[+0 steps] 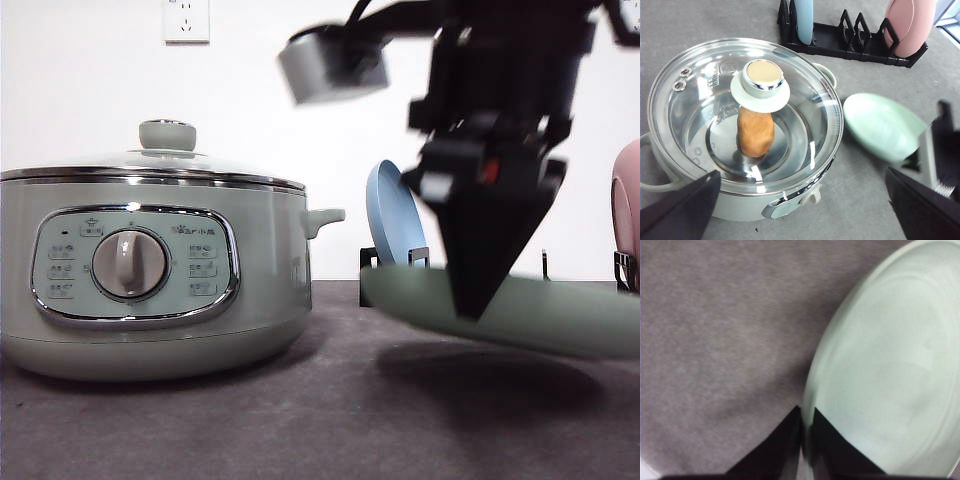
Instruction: Transfer potato from steamer to green plate
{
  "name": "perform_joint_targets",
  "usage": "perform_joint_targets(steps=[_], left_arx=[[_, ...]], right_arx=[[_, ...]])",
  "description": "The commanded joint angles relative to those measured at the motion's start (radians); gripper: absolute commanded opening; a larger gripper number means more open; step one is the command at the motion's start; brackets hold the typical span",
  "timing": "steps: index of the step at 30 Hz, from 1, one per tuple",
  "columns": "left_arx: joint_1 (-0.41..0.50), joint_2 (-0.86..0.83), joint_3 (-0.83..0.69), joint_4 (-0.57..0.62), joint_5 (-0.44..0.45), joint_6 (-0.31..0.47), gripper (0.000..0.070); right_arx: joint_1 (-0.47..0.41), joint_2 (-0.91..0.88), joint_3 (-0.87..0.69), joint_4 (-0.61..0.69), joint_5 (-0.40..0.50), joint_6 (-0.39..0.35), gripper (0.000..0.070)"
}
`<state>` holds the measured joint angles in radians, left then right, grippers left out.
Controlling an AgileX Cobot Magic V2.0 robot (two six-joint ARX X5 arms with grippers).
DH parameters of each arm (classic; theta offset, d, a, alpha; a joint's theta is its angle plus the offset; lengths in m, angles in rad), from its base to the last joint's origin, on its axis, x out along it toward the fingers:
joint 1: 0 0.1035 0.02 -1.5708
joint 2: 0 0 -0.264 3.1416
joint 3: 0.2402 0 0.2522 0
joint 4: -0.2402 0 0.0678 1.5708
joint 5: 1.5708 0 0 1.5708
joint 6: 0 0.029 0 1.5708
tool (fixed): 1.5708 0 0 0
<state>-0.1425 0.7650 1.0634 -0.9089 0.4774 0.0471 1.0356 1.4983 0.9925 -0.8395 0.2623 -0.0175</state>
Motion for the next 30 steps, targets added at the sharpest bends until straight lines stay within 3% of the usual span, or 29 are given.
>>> perform_joint_targets(steps=[1,10,15,16,30], left_arx=[[-0.002,0.006,0.023,0.011,0.005,0.012,0.0672],[-0.002,0.006,0.023,0.011,0.005,0.012,0.0672],[-0.002,0.006,0.023,0.011,0.005,0.012,0.0672],[-0.002,0.006,0.023,0.011,0.005,0.013,0.0672],[-0.002,0.011,0.023,0.023,0.004,-0.002,0.0673]], right_arx=[[0.024,0.046,0.008,0.017,0.008,0.018,0.0005],[0.042,0.18,0.008,0.027,-0.003,0.057,0.0022],[0.042,0.19,0.008,0.031,-0.003,0.068,0.0406],[0.042,0.188,0.008,0.031,-0.003,0.072,0.0421],[0.023,-0.034,0.119,-0.056,-0.003,0.069,0.0425]])
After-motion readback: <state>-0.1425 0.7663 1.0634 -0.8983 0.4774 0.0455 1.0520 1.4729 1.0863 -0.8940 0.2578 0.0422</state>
